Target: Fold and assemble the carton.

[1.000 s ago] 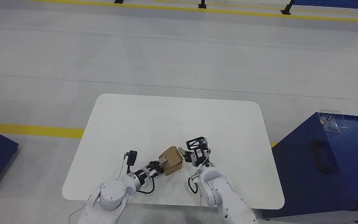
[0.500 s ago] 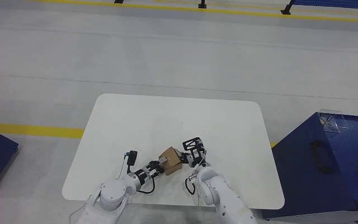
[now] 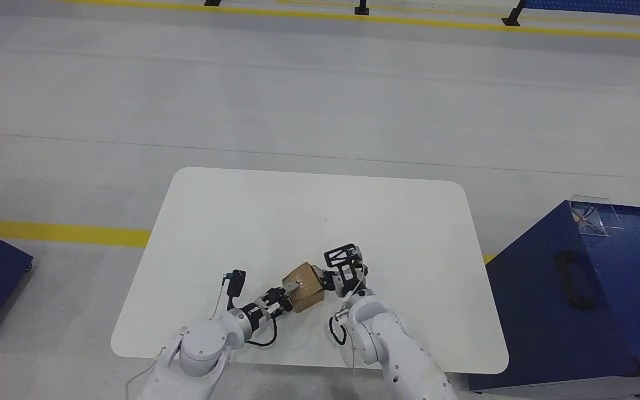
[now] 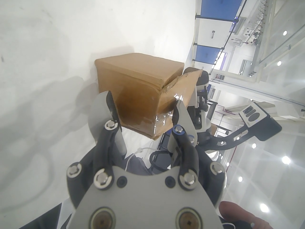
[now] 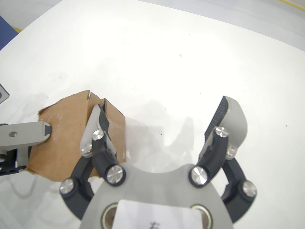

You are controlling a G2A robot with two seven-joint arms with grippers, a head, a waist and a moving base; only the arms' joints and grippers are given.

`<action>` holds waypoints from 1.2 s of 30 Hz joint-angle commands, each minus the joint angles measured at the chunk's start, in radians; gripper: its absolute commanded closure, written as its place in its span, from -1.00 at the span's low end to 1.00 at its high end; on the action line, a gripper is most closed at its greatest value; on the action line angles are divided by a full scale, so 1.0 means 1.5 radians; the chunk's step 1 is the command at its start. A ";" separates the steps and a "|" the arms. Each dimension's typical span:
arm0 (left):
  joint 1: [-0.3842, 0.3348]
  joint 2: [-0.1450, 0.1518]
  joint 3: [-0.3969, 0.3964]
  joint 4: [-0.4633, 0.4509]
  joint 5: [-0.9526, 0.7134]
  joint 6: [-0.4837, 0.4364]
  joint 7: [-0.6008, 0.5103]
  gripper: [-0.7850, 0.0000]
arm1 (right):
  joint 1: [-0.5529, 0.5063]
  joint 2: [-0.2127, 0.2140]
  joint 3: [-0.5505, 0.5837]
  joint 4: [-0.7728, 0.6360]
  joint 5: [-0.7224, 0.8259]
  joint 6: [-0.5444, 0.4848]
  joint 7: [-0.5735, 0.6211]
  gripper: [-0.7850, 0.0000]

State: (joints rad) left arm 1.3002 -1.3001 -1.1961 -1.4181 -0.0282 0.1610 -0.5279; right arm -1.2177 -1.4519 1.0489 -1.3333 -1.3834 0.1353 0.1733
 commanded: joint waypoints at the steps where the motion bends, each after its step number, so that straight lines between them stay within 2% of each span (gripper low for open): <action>1: 0.000 0.000 0.000 0.000 -0.001 0.000 0.000 -0.13 | -0.001 0.000 0.003 0.000 0.001 -0.002 0.002 -1.00; 15: -0.012 0.000 0.013 0.016 0.006 0.019 0.013 -0.22 | -0.001 -0.004 0.018 -0.006 0.027 0.006 -0.012 -1.00; 19: -0.014 0.000 0.015 0.018 0.005 0.020 0.014 -0.22 | -0.013 -0.001 0.022 -0.023 0.048 -0.049 -0.009 -1.00; 22: -0.014 0.000 0.016 0.018 0.004 0.019 0.015 -0.25 | -0.017 0.003 0.020 -0.024 0.017 -0.077 0.013 -1.00; 25: -0.013 0.000 0.016 0.017 0.003 0.019 0.017 -0.21 | -0.013 0.002 0.018 -0.015 0.003 -0.052 0.029 -1.00; 32: -0.004 0.002 0.010 0.003 -0.003 0.002 0.024 -0.27 | 0.003 -0.005 0.011 0.005 0.020 -0.031 0.038 -1.00; 33: -0.001 0.003 0.007 -0.002 -0.002 -0.004 0.027 -0.31 | 0.003 -0.005 0.013 0.004 0.021 -0.029 0.036 -1.00; 35: 0.012 0.005 -0.002 -0.024 0.001 -0.035 0.044 -1.00 | 0.002 -0.005 0.019 0.000 0.030 -0.024 0.027 -1.00; 36: 0.021 0.006 -0.007 -0.038 0.009 -0.053 0.051 -1.00 | 0.001 -0.005 0.024 -0.003 0.036 -0.024 0.025 -1.00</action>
State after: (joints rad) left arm 1.3150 -1.2934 -1.1977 -1.4495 -0.0277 0.1177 -0.4666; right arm -1.2144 -1.4591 1.0767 -1.3329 -1.3412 0.0985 0.2153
